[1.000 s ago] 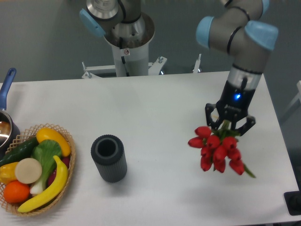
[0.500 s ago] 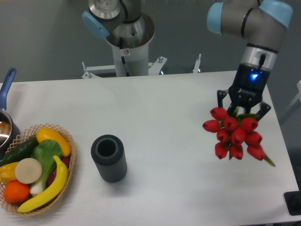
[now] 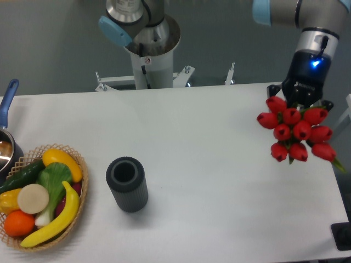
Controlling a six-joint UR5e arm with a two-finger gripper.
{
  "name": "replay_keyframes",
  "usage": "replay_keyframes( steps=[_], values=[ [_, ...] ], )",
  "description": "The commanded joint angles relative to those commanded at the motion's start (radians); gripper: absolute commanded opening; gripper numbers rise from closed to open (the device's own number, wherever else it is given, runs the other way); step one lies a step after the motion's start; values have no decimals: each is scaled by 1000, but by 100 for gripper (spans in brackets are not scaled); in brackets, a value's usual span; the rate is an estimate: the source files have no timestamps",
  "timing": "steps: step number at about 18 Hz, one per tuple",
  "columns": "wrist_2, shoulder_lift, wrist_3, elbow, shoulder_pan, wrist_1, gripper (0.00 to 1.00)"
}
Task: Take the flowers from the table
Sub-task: 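Lift the gripped red tulips up off the table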
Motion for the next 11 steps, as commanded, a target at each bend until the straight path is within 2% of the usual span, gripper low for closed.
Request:
replay_keyframes(
  steps=[11],
  values=[
    [0, 14, 2, -9, 14, 0, 38]
  ],
)
